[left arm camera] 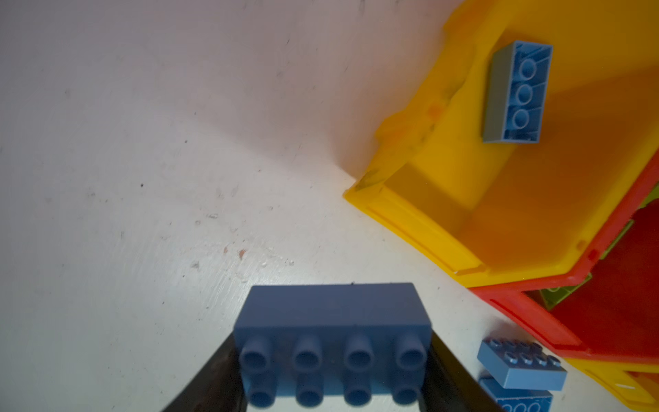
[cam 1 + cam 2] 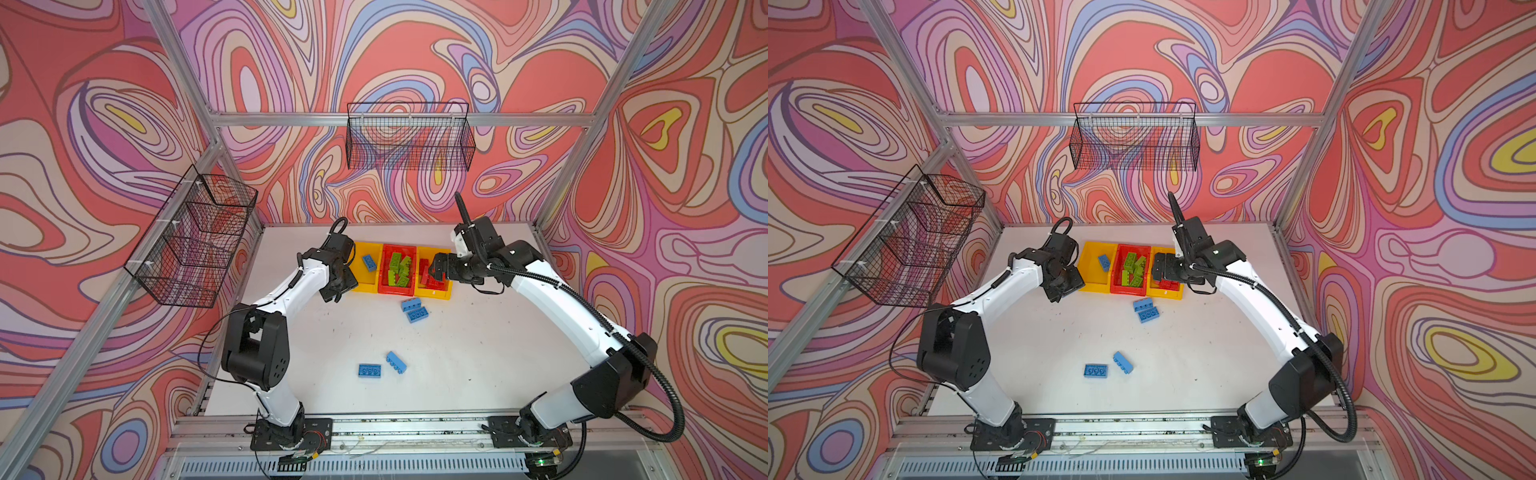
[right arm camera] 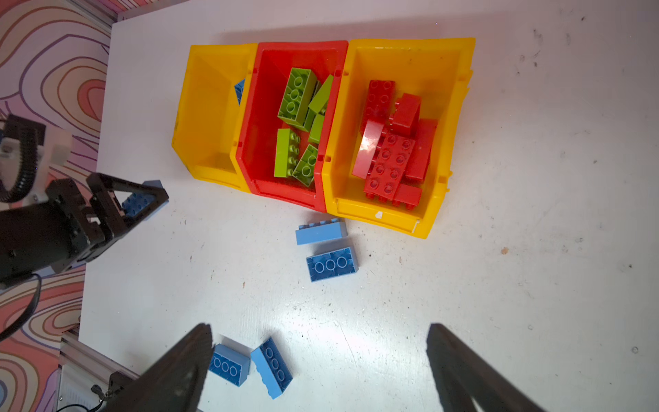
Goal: Sort the legos into containers by color
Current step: 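Grasp a blue brick with the left gripper and carry it into the empty yellow bin, then move the left gripper to a blue brick nearer the robot and grasp it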
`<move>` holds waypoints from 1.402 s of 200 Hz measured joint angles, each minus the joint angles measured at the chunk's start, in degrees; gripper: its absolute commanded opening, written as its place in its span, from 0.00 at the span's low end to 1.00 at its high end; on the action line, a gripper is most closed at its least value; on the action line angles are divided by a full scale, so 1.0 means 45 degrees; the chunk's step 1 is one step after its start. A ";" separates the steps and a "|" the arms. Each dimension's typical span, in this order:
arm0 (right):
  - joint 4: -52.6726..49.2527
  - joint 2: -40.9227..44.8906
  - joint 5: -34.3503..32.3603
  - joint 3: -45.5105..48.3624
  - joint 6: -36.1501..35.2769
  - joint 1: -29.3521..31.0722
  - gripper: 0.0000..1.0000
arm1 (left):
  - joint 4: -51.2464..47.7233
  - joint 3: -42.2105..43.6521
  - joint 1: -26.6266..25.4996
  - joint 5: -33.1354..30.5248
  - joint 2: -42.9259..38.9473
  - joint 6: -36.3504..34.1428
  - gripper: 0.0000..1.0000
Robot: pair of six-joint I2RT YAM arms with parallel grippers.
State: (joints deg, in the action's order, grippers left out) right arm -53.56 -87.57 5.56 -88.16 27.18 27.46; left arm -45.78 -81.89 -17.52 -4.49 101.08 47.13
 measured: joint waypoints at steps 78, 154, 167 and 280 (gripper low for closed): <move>-0.0277 0.0729 -0.0986 0.0175 0.0636 0.0000 0.98 | -0.0607 -0.5916 0.0000 0.0359 0.4668 -0.0865 0.61; -0.0427 0.0996 -0.1627 0.0180 0.1049 0.0000 0.98 | -0.1282 -0.8354 0.0000 0.1132 0.6227 -0.0952 0.81; -0.0476 0.1035 -0.1637 0.0180 0.1078 0.0000 0.98 | -0.1292 -0.8301 0.0000 0.1229 0.6222 -0.0942 0.81; -0.0549 0.1336 -0.0826 0.0928 0.0476 0.0000 0.98 | 0.0015 0.2501 -0.1501 0.1452 -0.2283 -0.0860 0.81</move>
State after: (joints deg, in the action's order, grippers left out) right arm -56.03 -81.56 1.85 -83.99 29.32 27.46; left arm -45.71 -70.63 -24.27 2.04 90.80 43.27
